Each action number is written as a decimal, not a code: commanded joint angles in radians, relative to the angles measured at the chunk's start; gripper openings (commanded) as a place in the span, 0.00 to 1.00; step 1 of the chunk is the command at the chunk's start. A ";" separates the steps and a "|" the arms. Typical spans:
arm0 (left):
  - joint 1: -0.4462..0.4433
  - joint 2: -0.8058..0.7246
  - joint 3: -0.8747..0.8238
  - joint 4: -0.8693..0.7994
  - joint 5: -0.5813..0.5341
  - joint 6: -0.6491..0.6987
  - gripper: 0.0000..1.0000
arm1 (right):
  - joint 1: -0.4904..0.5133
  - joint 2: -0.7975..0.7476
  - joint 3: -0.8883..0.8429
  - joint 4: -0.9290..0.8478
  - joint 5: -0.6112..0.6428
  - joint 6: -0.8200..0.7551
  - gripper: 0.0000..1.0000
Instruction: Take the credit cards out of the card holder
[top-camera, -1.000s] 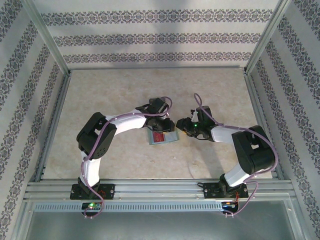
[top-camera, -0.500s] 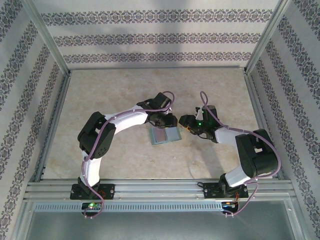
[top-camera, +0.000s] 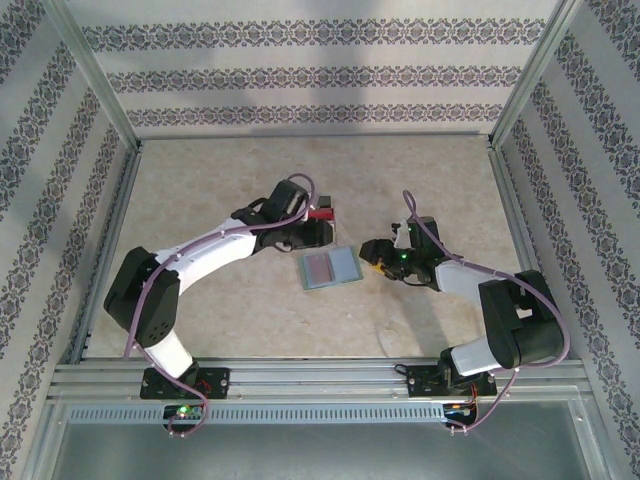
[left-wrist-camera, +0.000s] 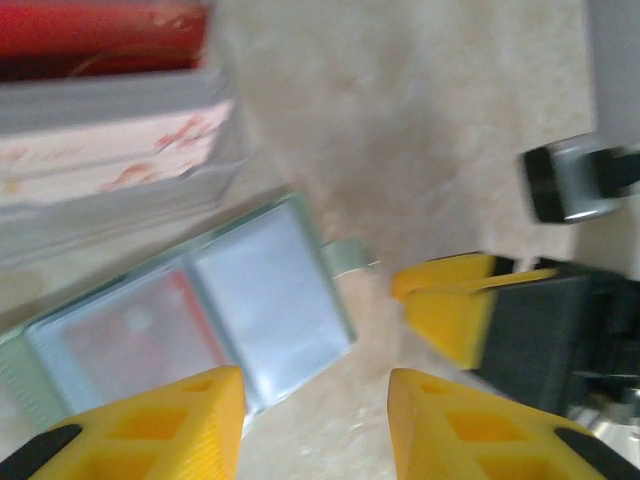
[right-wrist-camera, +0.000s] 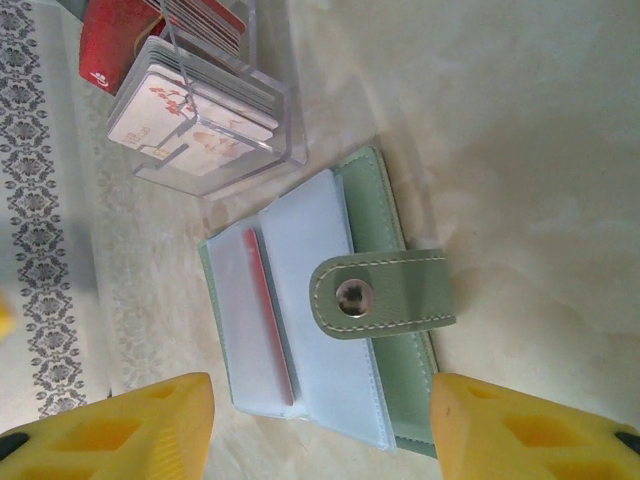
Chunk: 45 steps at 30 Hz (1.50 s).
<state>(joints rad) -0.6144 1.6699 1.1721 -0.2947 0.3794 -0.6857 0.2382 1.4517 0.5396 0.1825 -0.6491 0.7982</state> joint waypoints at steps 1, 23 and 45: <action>0.001 0.017 -0.061 0.029 -0.003 -0.031 0.44 | 0.013 0.013 0.046 -0.015 -0.019 -0.031 0.60; 0.001 0.133 -0.085 0.089 0.031 -0.045 0.45 | 0.055 0.118 0.106 -0.029 0.046 -0.043 0.61; -0.017 0.210 -0.070 0.145 0.075 -0.070 0.41 | 0.069 0.153 0.108 -0.028 0.012 -0.030 0.58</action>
<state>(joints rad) -0.6159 1.8450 1.0855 -0.1978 0.4221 -0.7246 0.2977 1.5894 0.6460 0.1600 -0.6197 0.7784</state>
